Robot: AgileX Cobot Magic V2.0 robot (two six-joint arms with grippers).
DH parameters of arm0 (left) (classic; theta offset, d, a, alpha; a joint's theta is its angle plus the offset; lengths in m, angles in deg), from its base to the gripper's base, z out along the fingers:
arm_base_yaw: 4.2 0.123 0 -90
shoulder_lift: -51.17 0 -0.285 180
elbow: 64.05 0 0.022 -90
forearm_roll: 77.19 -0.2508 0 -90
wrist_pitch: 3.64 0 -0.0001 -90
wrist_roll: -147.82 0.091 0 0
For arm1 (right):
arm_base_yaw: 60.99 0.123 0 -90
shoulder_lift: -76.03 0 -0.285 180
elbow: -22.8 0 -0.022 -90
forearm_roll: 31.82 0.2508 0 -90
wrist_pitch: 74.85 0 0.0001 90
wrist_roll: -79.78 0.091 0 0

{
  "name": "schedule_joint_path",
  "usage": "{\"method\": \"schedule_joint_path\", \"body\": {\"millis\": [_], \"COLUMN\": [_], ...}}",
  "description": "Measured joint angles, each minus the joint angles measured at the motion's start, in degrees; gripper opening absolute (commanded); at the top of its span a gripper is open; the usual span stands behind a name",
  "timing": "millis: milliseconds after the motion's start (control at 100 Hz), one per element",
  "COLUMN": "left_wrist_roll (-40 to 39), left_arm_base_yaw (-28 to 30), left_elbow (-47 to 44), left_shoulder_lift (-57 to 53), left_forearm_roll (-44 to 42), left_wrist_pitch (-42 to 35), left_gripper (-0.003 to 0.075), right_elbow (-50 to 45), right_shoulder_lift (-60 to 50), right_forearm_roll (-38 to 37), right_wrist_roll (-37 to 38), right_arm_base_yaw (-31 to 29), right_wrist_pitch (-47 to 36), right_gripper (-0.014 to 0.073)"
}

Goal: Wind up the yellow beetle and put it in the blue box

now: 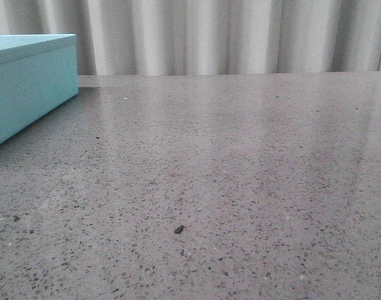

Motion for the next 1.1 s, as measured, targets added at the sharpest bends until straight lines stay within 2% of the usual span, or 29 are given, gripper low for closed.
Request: {"method": "schedule_joint_path", "body": {"millis": [150,430,680,900,1100], "left_wrist_roll": [0.0,0.0,0.0,0.0,0.79], "left_arm_base_yaw": [0.0,0.0,0.0,0.0,0.0], "left_elbow": [2.17,2.75,2.35,-3.86,-16.22], "left_shoulder_lift": [-2.86,-9.87,-19.57,-31.38,-42.93], "left_forearm_roll": [2.2,5.92,6.41,6.63,6.63], "left_wrist_pitch": [0.21,0.83,-3.03,-12.18,-24.83], "left_gripper": [-0.0024,-0.0021,-0.0021,-0.0021,-0.0021], "right_elbow": [0.0,-0.14,-4.93,-9.36,-14.35], "right_shoulder_lift": [0.0,0.0,-1.84,-6.47,-9.15], "right_forearm_roll": [0.0,-1.1,-1.51,-1.65,-1.65], "right_wrist_roll": [0.0,0.0,0.0,0.0,0.0], "right_arm_base_yaw": [0.0,0.0,0.0,0.0,0.0], "right_wrist_pitch": [0.67,0.5,-5.1,-11.29,-19.12], "right_gripper": [-0.0061,-0.0061,-0.0061,-0.0062,-0.0064]}}
